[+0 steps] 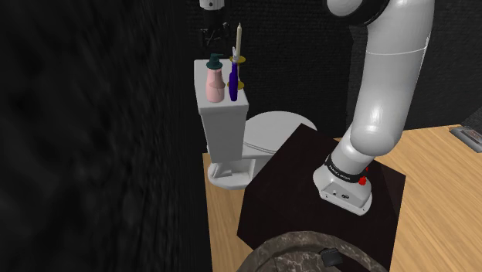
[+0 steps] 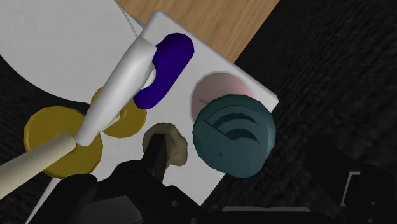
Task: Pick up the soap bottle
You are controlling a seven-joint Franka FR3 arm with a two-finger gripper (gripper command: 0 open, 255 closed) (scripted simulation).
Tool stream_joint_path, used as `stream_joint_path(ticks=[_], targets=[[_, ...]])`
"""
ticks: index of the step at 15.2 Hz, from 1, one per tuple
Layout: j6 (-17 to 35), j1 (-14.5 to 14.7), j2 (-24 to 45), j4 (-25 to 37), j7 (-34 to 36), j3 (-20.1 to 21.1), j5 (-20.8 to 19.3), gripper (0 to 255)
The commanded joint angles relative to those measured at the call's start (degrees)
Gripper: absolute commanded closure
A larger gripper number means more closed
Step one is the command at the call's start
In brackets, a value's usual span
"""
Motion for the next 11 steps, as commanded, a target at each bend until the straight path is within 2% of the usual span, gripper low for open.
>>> stream_joint_path(ticks=[1, 7, 8, 11], targets=[[1.4, 0.0, 0.4, -1.0, 0.0, 0.0, 0.0, 0], [4.0, 0.0, 0.7, -3.2, 0.0, 0.0, 0.0, 0], [4.0, 0.0, 0.7, -3.3, 0.0, 0.0, 0.0, 255], [4.0, -0.1, 0.7, -3.3, 0.0, 0.0, 0.0, 255]])
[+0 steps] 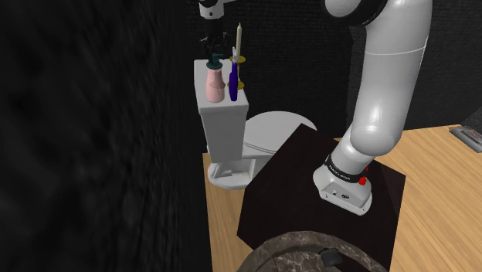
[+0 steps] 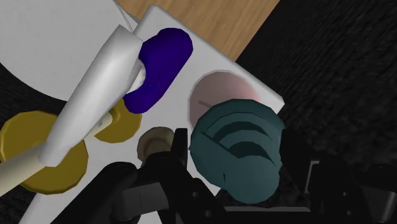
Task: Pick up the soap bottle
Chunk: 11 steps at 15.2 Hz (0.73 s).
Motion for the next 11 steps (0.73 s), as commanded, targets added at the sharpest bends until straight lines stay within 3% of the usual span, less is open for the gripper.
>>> stream_joint_path(ticks=[1, 6, 11], targets=[[0.0, 0.0, 0.0, 0.0, 0.0, 0.0, 0.0, 255], [0.0, 0.0, 0.0, 0.0, 0.0, 0.0, 0.0, 255], [-3.7, 0.0, -0.4, 3.3, 0.0, 0.0, 0.0, 255]])
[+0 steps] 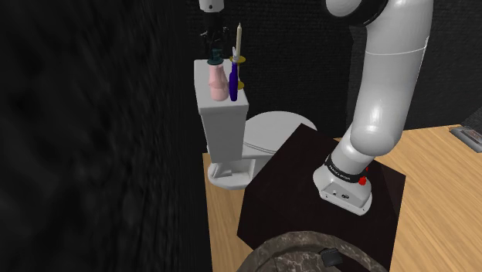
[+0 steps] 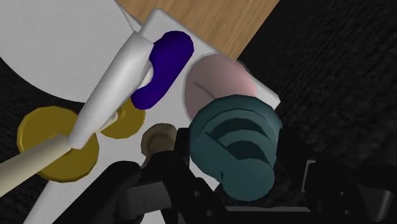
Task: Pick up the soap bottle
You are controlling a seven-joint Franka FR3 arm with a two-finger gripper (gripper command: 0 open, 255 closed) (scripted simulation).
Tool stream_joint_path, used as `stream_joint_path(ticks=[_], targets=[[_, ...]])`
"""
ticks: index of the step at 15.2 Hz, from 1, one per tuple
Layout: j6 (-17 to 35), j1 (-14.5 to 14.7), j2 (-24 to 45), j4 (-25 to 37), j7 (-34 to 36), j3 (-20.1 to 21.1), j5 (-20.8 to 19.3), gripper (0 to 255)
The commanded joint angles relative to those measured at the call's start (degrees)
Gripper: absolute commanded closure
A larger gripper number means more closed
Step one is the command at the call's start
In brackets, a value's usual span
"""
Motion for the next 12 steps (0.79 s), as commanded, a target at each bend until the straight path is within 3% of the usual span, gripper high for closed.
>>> stream_joint_path(ticks=[1, 12], targets=[[-1.4, 0.0, -0.1, 1.3, 0.0, 0.0, 0.0, 255], [-8.6, 0.0, 0.3, 8.9, -0.2, 0.0, 0.0, 255]])
